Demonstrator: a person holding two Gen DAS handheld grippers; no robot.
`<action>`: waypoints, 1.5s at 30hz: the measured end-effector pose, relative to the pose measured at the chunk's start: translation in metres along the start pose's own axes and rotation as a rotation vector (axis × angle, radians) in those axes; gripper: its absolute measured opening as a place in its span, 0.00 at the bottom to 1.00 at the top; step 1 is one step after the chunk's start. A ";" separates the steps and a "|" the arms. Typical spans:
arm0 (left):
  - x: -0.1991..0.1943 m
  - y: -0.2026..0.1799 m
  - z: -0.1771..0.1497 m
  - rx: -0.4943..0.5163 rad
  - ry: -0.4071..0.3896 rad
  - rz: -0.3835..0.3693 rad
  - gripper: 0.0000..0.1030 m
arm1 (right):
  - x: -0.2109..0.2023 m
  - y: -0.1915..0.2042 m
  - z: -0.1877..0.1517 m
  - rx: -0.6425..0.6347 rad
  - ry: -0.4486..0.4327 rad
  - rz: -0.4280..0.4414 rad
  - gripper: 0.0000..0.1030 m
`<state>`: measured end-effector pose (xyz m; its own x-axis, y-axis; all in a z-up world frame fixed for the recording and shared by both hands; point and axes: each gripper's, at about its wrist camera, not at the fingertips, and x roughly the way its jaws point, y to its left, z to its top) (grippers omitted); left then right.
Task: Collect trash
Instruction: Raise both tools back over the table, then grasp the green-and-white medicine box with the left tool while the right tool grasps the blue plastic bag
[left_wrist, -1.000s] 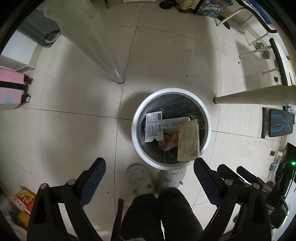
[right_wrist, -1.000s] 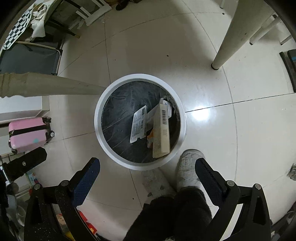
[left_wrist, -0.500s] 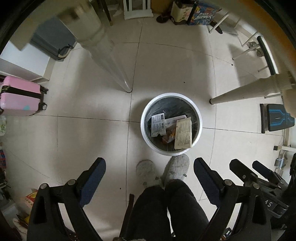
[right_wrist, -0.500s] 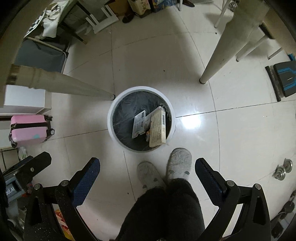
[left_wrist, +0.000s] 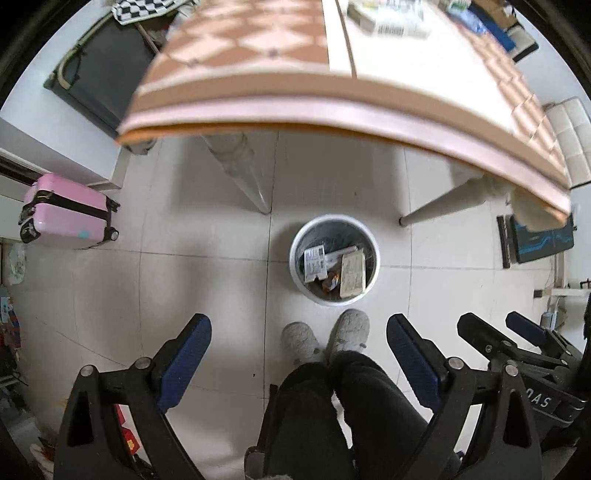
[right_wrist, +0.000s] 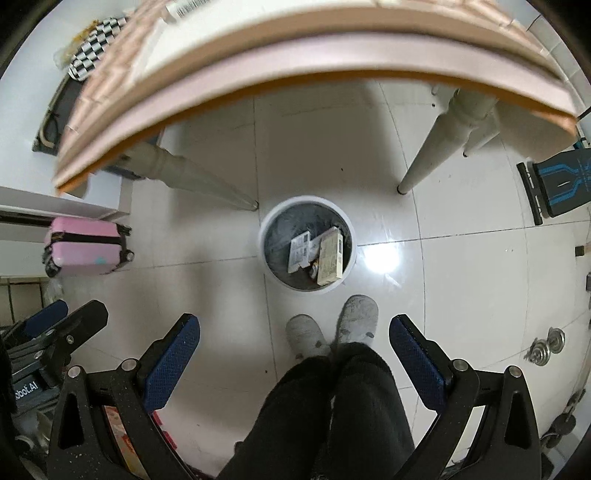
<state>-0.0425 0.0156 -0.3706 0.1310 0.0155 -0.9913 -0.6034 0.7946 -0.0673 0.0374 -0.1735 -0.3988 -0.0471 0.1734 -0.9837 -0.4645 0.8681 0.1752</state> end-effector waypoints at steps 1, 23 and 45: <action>-0.007 0.000 0.003 -0.007 -0.012 -0.005 0.94 | -0.011 0.002 0.001 0.006 -0.011 0.009 1.00; -0.003 -0.051 0.259 -0.294 -0.003 -0.082 0.94 | -0.126 -0.091 0.332 0.087 -0.172 -0.012 1.00; 0.070 -0.089 0.341 -0.426 0.142 0.032 0.95 | -0.045 -0.151 0.634 0.123 -0.158 0.008 0.73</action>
<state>0.2881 0.1529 -0.3959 0.0157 -0.0717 -0.9973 -0.8791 0.4742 -0.0479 0.6708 -0.0177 -0.3558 0.0935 0.2426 -0.9656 -0.3528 0.9150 0.1957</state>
